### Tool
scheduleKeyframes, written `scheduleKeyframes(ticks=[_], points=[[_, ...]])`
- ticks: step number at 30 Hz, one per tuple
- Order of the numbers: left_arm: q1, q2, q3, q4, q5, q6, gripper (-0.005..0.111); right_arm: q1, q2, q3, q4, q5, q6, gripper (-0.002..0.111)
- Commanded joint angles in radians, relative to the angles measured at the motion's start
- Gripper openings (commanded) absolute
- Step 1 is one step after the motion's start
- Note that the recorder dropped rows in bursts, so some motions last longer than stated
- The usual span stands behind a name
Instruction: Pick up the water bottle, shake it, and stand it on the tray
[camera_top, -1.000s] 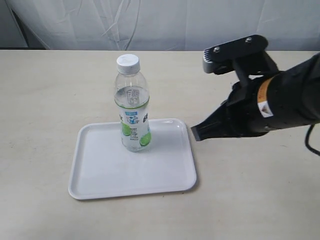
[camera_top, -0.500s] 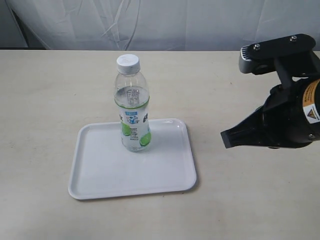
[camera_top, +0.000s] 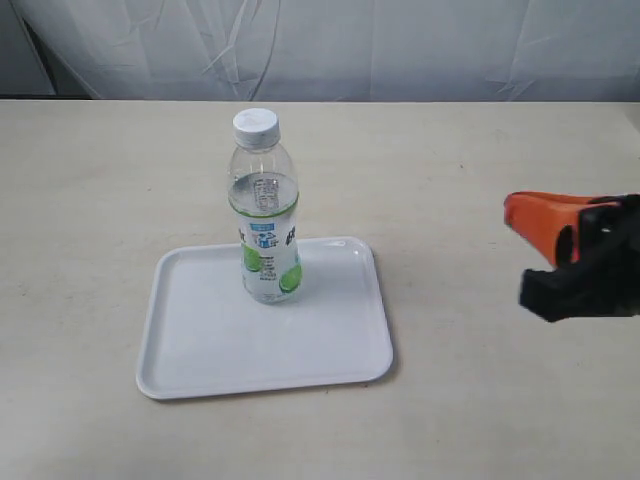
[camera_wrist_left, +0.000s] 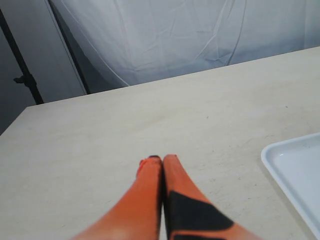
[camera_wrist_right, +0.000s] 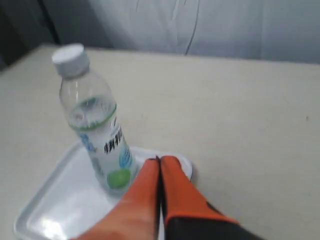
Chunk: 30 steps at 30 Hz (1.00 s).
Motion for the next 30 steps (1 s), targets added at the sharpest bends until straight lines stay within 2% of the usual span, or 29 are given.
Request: scheduleKeyframes(ticks=[1, 4, 8, 15, 23, 30], points=[[-0.002, -0.005, 0.004, -0.004, -0.013, -0.002, 0.000, -0.235, -0.209, 0.192, 0.098, -0.266, 0.047, 0.001], [-0.002, -0.005, 0.004, -0.004, -0.013, -0.002, 0.000, -0.353, -0.343, 0.278, 0.063, -0.283, 0.098, 0.001], [-0.002, -0.005, 0.004, -0.004, -0.013, -0.002, 0.000, -0.444, -0.486, 0.320, 0.010, -0.283, 0.161, 0.001], [-0.002, -0.005, 0.004, -0.004, -0.013, -0.004, 0.000, -0.607, -0.617, 0.320, 0.000, -0.061, 0.306, 0.001], [-0.002, -0.005, 0.004, -0.004, -0.013, -0.004, 0.000, -0.633, -0.693, 0.320, 0.032, 0.230, 0.304, 0.001], [-0.002, -0.005, 0.004, -0.004, -0.013, -0.004, 0.000, -0.633, -0.693, 0.320, 0.032, 0.236, 0.306, 0.001]])
